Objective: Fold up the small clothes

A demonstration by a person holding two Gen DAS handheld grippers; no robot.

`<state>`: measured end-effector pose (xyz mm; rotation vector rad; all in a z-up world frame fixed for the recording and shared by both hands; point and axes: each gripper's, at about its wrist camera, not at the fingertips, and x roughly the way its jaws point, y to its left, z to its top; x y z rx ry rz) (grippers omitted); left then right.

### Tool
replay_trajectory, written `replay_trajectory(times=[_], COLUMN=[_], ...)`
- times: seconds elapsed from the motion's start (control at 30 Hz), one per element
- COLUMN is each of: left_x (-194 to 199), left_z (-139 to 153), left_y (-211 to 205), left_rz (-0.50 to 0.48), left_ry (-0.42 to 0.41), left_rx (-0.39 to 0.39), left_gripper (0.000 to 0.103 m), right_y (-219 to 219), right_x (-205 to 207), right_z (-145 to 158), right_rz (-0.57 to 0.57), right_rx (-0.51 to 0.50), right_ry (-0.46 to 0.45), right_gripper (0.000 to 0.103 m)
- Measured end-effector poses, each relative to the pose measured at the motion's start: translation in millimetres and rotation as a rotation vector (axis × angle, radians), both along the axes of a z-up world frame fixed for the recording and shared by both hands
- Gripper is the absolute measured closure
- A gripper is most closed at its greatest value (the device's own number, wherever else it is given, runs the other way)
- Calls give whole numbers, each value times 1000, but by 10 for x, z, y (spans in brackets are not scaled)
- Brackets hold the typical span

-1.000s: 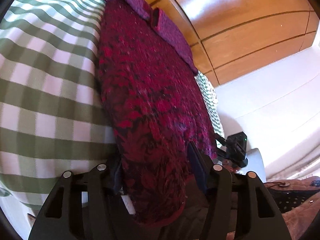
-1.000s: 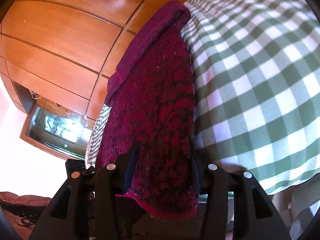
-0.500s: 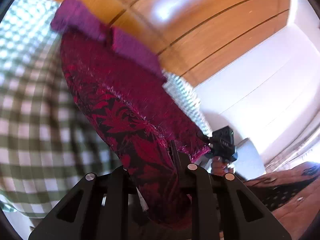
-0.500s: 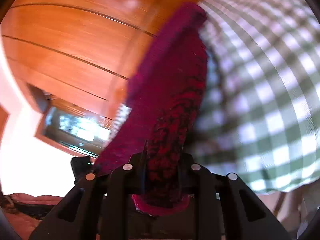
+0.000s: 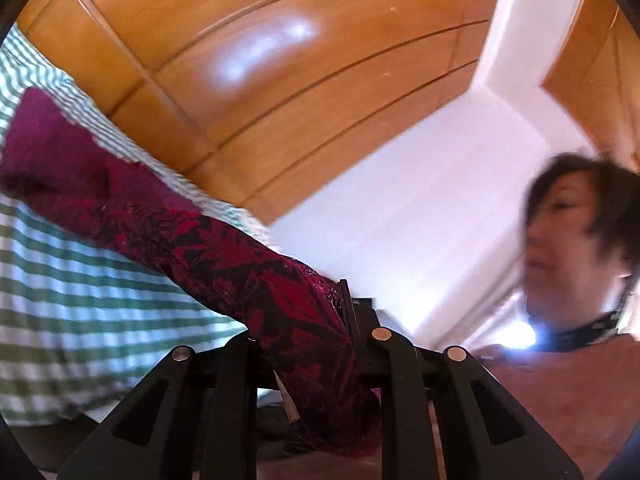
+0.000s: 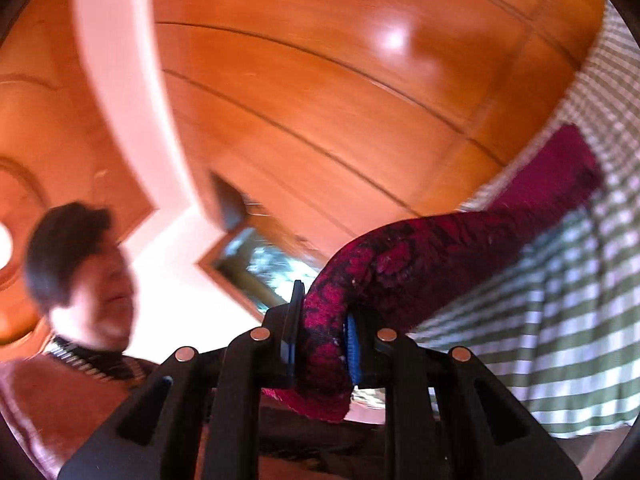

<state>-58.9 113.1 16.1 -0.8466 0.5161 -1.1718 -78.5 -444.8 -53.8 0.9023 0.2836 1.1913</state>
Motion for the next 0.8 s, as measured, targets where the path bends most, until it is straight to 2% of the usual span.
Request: replay_trajectory(times=[0.13, 0.33, 0.43, 0.47, 0.6, 0.7, 0.8], left_x=[45, 392, 654, 754, 1136, 1422, 1693], left_z=[-34, -346, -404, -401, -473, -529, -595], left_y=[84, 193, 152, 160, 192, 219, 224], left_rz=[-10, 15, 25, 35, 70, 114, 178], left_ry=[53, 199, 240, 247, 301, 334, 358], left_rx=[-46, -80, -64, -49, -42, -39, -3], left_gripper=[84, 84, 83, 79, 79, 79, 79], right_y=[71, 35, 26, 38, 64, 86, 56], right_x=[1, 375, 619, 732, 1118, 1397, 1644], right_z=[-11, -97, -169, -182, -191, -224, -302], right_rz=[33, -20, -42, -51, -72, -102, -142], right_rx=[-11, 11, 48, 55, 54, 38, 37], right_ry=[-4, 117, 180, 195, 228, 264, 316], right_gripper=[86, 84, 83, 83, 83, 82, 81])
